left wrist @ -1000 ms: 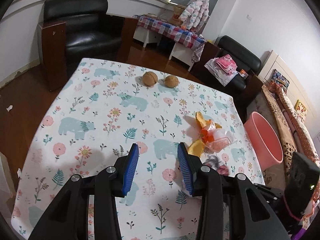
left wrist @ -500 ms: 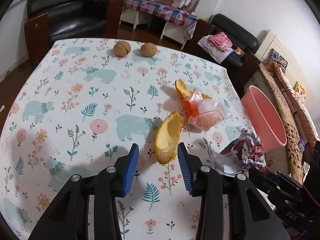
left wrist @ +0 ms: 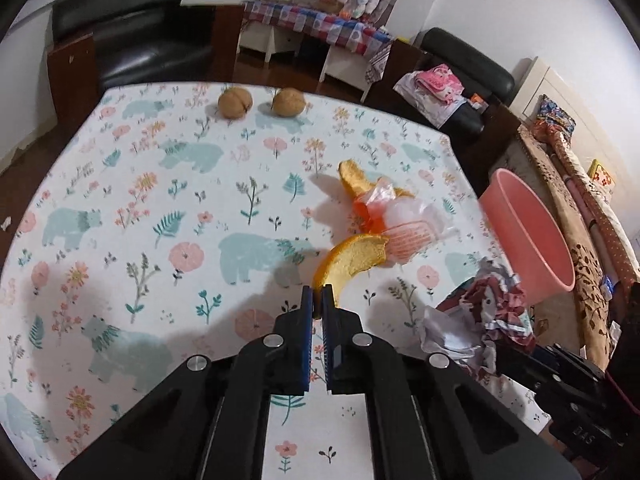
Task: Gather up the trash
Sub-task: 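Grasp the orange peel with the left gripper while the right holds the red foil wrapper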
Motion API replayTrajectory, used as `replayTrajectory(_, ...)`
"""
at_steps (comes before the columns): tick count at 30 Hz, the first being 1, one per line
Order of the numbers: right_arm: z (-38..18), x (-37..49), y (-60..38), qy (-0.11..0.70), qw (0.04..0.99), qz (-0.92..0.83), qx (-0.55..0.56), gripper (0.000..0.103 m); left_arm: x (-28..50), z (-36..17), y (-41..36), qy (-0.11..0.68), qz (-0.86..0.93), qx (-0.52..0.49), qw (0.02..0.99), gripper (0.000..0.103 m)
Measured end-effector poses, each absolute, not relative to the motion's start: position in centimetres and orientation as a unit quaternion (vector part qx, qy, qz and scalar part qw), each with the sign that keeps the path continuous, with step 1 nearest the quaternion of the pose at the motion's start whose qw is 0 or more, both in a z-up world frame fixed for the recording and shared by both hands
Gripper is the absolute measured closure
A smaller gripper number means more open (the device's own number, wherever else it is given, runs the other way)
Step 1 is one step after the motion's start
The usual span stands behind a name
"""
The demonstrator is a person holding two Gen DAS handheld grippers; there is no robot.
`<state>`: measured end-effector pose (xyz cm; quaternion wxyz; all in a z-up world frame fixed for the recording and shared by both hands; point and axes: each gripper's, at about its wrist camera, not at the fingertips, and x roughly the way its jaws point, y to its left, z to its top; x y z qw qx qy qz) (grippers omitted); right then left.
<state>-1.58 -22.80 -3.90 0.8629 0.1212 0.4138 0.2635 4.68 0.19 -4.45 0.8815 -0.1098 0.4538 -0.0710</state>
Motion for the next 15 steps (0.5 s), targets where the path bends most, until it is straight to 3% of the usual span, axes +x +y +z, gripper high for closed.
replayTrajectory(15,-2.0,-1.0,-25.9,0.371,0.886,0.235,0.151,0.08,3.6,1.6,-2.0,0.393,-0.136,-0.101,0.904,0.099)
